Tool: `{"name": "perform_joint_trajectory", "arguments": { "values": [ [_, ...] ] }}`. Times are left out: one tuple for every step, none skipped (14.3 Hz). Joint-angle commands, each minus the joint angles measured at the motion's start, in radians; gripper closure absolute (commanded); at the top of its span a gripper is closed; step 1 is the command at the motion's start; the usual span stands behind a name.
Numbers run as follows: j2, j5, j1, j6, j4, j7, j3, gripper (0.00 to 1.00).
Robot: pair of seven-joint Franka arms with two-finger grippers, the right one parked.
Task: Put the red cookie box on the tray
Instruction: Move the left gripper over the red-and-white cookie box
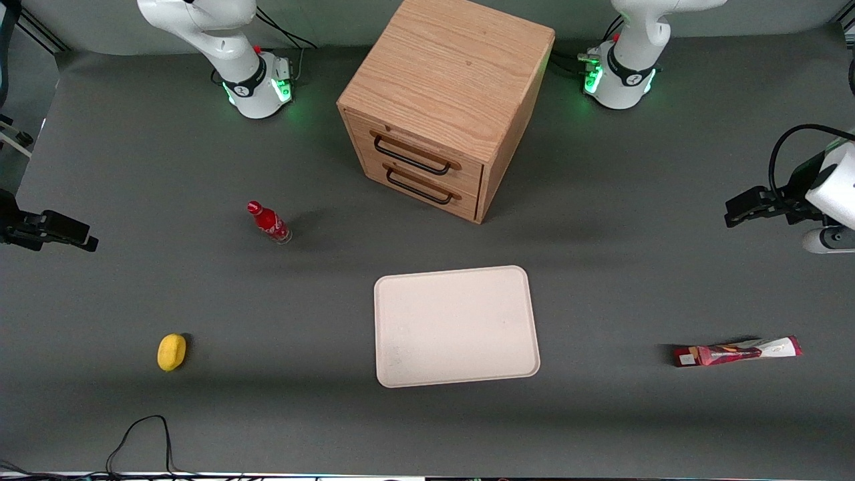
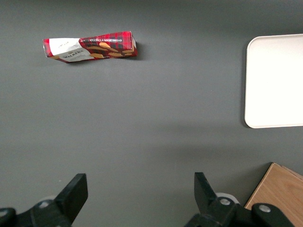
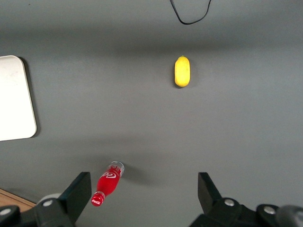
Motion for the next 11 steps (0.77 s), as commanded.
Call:
{"name": "perform_joint_trajectory", "arguments": {
  "values": [
    [-0.022,-0.002,-0.011,-0.011,-0.021,0.011,0.014,0.0],
    [-0.022,-0.003,-0.011,-0.021,-0.02,0.01,0.014,0.0],
    [-0.022,-0.008,-0.007,-0.021,-0.02,0.01,0.014,0.0],
    [-0.02,-0.008,-0.007,-0.021,-0.018,0.01,0.014,0.0],
    [-0.019,-0.003,-0.007,-0.021,-0.012,0.01,0.014,0.0],
    [-0.015,-0.003,-0.005,-0.021,-0.007,0.01,0.014,0.0],
    [-0.014,-0.003,-0.005,-0.016,-0.007,0.01,0.014,0.0],
    [-0.005,-0.005,-0.006,-0.005,-0.001,0.008,0.014,0.0],
    [0.021,-0.008,-0.005,-0.005,0.031,0.008,0.015,0.0],
    [0.056,0.0,-0.003,-0.004,0.074,0.01,0.018,0.0],
    [0.119,0.0,0.01,-0.002,0.136,0.01,0.02,0.0]
  ]
}}
